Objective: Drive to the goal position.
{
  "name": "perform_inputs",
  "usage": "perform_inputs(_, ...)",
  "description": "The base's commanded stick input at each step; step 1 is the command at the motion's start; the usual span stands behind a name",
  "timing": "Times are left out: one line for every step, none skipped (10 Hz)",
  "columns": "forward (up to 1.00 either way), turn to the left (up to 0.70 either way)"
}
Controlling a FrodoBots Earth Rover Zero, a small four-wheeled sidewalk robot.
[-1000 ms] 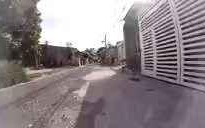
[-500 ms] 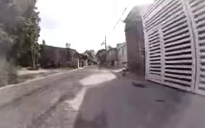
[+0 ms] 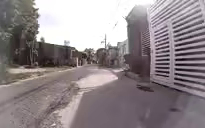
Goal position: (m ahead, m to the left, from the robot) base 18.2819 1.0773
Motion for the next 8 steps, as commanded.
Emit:
perform_inputs(0.85, 0.0)
perform_inputs(0.85, 0.0)
perform_inputs(0.85, 0.0)
perform_inputs(0.85, 0.0)
perform_inputs(0.85, 0.0)
perform_inputs(0.85, 0.0)
perform_inputs(0.85, 0.0)
perform_inputs(0.85, 0.0)
